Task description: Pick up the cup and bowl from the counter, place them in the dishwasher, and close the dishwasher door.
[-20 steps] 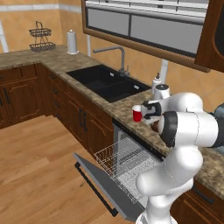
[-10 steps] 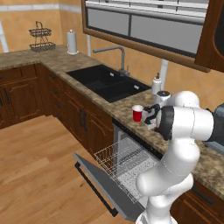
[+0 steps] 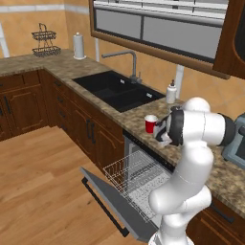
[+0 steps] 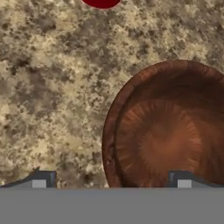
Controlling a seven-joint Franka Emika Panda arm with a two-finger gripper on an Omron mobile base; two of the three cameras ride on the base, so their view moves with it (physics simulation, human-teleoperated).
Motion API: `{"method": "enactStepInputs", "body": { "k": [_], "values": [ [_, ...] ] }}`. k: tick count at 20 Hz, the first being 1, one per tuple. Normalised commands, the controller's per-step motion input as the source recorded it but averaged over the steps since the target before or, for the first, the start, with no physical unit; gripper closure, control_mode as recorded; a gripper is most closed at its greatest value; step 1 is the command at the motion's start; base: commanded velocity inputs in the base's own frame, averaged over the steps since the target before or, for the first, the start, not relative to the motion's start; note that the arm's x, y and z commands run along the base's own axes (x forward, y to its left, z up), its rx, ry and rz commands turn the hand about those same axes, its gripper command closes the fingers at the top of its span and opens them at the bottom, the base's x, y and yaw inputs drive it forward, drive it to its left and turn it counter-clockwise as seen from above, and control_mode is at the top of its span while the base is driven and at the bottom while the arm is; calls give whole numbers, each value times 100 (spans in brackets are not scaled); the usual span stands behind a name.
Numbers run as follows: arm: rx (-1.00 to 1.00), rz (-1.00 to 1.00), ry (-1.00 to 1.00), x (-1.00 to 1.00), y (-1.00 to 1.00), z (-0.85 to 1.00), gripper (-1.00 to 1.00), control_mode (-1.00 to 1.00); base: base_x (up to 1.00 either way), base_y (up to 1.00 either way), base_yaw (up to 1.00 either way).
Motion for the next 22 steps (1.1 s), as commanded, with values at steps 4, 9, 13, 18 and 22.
{"method": "enactStepInputs", "body": {
  "k": [4,9,13,18,22],
  "values": [
    [0,11,0,56,0,-19,-100,-100,0,0,0],
    [0,9,3,32,0,-25,100,-100,0,0,0],
    [1,3,1,-8,0,-21,100,-100,0,0,0],
    [6,0,0,-65,0,-11,100,-100,0,0,0],
    [5,0,-3,-100,30,0,100,-100,0,0,0]
  ]
}}
